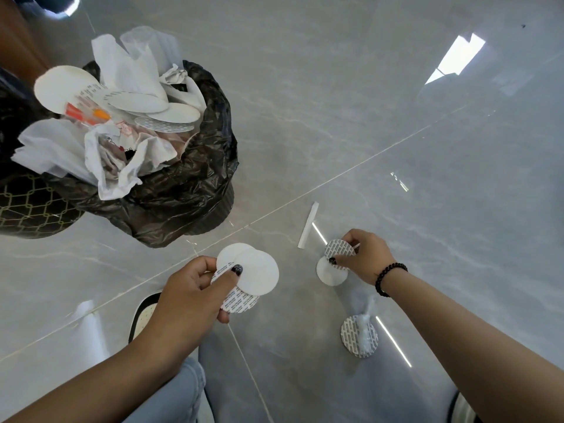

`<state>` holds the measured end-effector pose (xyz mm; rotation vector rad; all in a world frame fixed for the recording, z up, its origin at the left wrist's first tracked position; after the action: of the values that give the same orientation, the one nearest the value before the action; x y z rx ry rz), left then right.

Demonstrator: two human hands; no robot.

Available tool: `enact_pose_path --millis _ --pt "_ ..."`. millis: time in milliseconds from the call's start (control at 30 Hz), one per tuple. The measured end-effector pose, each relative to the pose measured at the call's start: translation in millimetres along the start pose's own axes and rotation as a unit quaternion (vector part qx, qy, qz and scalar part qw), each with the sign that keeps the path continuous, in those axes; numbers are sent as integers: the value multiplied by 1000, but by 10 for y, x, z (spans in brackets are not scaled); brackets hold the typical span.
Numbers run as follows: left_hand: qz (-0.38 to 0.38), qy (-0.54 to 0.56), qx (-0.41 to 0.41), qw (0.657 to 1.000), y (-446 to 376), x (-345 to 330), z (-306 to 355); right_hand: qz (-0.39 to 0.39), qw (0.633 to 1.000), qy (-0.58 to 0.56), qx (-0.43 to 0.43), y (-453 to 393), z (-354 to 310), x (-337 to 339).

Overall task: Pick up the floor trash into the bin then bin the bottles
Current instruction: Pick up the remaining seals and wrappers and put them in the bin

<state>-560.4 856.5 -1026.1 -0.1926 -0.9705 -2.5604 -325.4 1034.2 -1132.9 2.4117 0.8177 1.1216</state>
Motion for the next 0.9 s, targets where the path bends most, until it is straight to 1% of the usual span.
enact_pose_path --millis 100,233,333,500,567,667,733,800,900 --pt "1 1 -2 1000 -9 -18 5 -18 1000 20 1 12 3 -32" --pt "-4 -12 0 1000 -17 -51 1 -55 996 63 -20 74 74 -191" --pt "-3 -17 2 1000 -30 -48 -9 -58 995 85 -11 101 61 -275" --pt "-7 -17 6 1000 -36 -69 -16 -87 985 150 7 93 5 -344" --pt "-10 -14 4 1000 -33 -76 -8 -84 986 143 8 96 -38 -324" --pt "-6 -7 5 1000 -37 -56 -17 -57 994 90 25 135 -122 -341" --pt "-4 -6 4 1000 -35 -51 -19 -66 994 83 37 192 -147 -473" --pt "-7 1 2 1000 -25 -61 -9 -65 996 62 24 228 -111 -569" --pt "-7 4 1 1000 -16 -42 7 -38 999 31 -4 223 -89 -589"
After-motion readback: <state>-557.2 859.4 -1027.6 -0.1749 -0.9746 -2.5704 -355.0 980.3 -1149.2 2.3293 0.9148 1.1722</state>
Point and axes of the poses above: each hand's wrist, its own y-axis away from the middle knuckle, its own x-axis out of the back of the hand, z = x × y, the point moved 7 cm from there along -y, towards the middle knuckle, and after that the axes turned 7 degrees about -z, right-handed, at the moved point
